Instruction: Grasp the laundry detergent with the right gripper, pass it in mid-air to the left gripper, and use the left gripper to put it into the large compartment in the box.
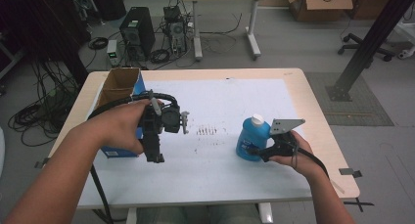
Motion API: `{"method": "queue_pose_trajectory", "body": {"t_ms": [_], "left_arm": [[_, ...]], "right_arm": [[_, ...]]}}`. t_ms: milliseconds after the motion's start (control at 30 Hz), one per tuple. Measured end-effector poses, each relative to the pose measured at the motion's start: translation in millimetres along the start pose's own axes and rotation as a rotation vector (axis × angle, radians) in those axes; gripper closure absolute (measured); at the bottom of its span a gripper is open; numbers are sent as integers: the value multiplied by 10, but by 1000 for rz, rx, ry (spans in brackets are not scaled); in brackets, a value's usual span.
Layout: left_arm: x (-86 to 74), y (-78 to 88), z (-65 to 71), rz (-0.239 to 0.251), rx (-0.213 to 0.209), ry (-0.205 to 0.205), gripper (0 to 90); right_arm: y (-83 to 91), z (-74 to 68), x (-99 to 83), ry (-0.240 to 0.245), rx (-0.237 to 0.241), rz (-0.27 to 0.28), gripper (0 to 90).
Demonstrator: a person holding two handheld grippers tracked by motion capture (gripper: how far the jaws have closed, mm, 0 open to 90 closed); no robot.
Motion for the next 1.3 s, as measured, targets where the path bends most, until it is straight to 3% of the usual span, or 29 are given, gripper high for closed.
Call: {"method": "queue_pose_trajectory", "body": {"t_ms": [300, 833, 1300], "left_arm": [[-17, 8, -6, 1, 2, 5, 3], [-13, 10, -19, 3, 4, 5, 4], [26, -4, -28, -4, 3, 1, 4]], "right_arm": [[-12, -19, 13, 7, 4, 10, 287], [-23, -47, 5, 28, 10, 36, 417], [-14, -40, -3, 27, 18, 57, 455]]}}
Point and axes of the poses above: each handheld gripper's, and its own axes: y roughly backward along the jaws, x roughly out of its top, z roughly to its right, the point moved 8 cm from there along -y, roughly forward along the jaws, and after that the axes turned 13 degrees about z, right-handed, at the moved point
